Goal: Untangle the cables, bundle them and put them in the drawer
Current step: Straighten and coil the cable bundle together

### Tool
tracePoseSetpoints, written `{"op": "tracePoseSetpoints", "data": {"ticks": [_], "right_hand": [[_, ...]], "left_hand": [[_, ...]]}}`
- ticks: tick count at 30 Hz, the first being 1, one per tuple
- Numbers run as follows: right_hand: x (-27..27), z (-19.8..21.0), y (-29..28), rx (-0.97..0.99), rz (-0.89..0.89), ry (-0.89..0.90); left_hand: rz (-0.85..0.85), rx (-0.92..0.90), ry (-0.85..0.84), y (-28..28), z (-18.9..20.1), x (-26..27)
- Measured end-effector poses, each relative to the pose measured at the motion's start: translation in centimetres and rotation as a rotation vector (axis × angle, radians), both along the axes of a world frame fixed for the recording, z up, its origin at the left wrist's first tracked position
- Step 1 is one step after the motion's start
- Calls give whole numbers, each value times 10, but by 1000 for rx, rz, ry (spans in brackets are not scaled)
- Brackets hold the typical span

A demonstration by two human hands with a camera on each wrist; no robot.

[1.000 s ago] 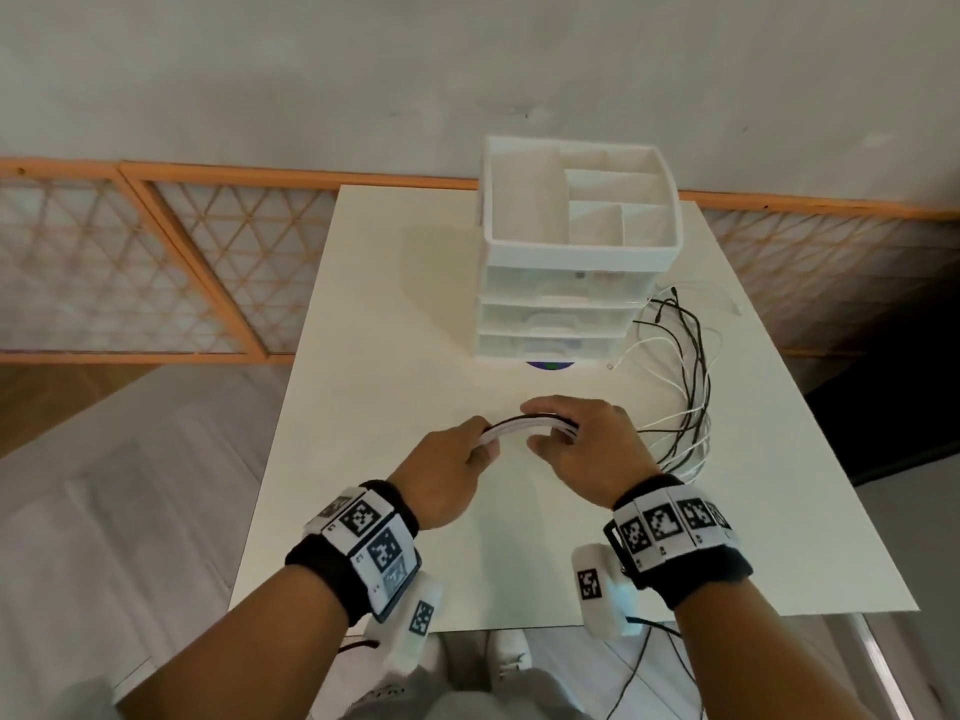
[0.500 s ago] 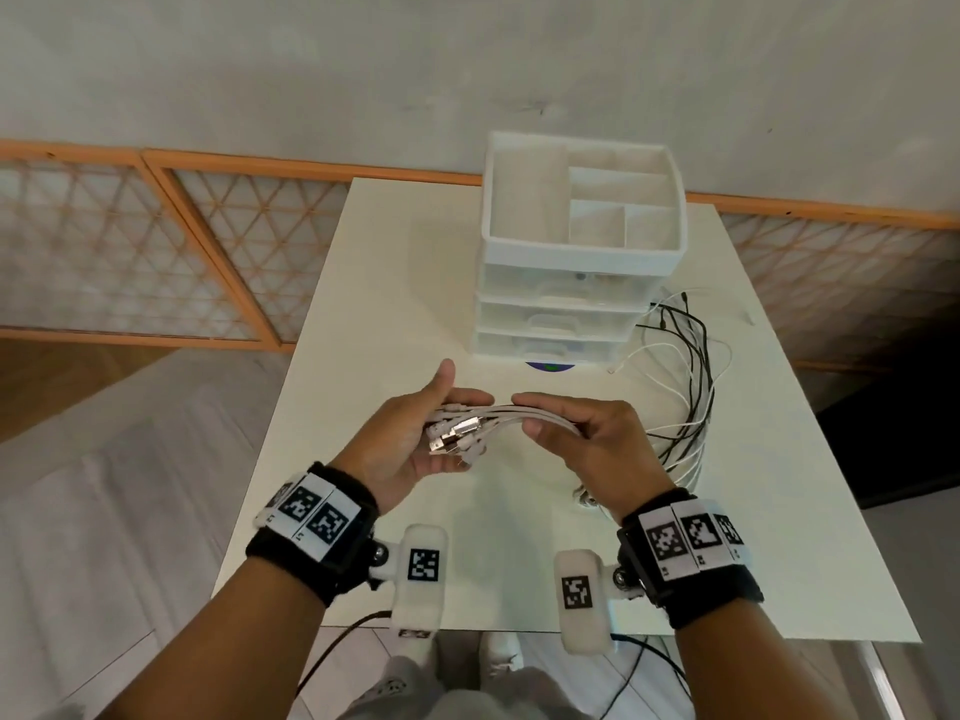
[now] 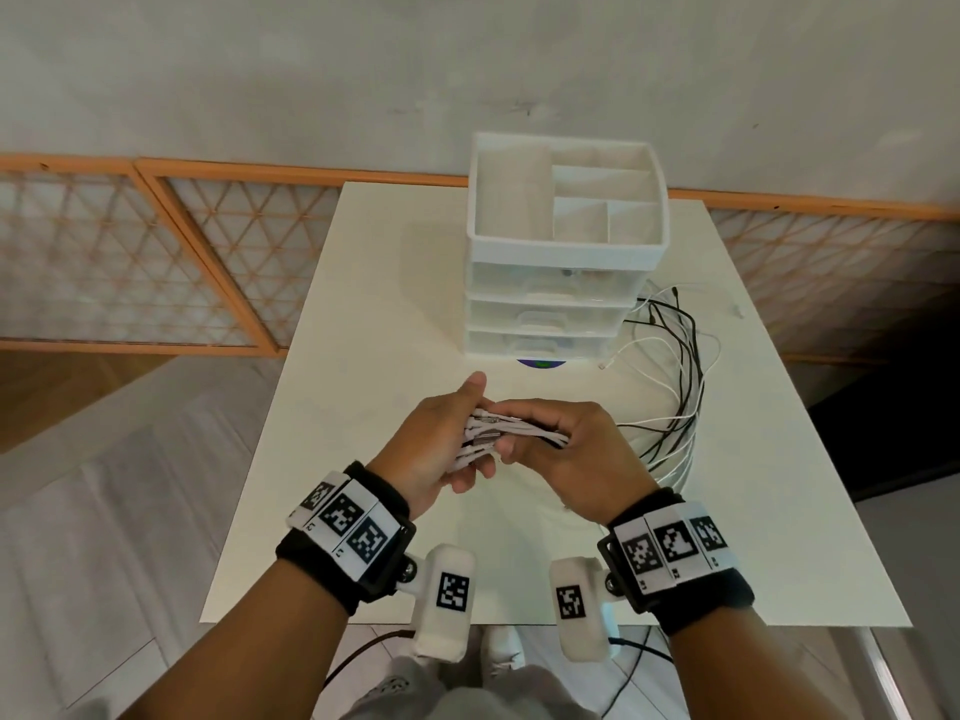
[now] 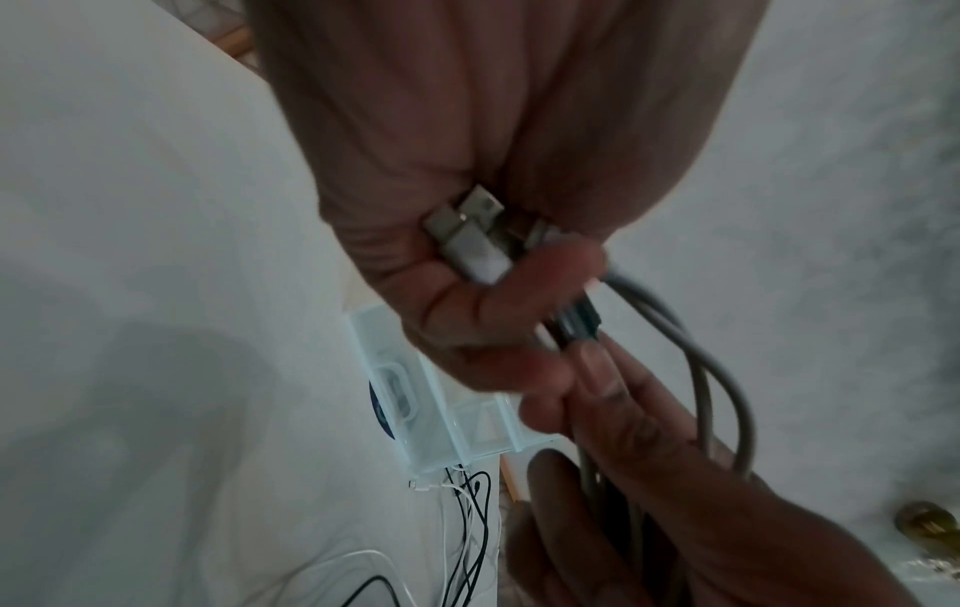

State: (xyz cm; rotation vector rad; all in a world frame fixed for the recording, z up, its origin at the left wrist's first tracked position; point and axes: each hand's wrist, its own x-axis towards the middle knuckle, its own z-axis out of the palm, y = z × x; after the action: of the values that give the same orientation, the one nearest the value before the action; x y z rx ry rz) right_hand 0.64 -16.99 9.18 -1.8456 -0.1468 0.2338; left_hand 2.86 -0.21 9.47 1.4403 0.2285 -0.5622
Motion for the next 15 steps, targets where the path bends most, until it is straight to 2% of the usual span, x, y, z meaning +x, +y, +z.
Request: {"op": "tracePoseSetpoints", "data": {"ticks": [6, 9, 12, 15], "right_hand": [[-6, 11, -3, 94, -10, 52], [-7, 9, -8, 32, 48, 52], [-8, 5, -10, -145, 185, -30], [-9, 0, -10, -203, 226, -58]], "left_hand": [[165, 54, -85, -1, -4, 3], [110, 76, -131, 1, 0, 0], [1, 112, -191, -1, 5, -2], [54, 119, -198, -5, 3, -1]]}}
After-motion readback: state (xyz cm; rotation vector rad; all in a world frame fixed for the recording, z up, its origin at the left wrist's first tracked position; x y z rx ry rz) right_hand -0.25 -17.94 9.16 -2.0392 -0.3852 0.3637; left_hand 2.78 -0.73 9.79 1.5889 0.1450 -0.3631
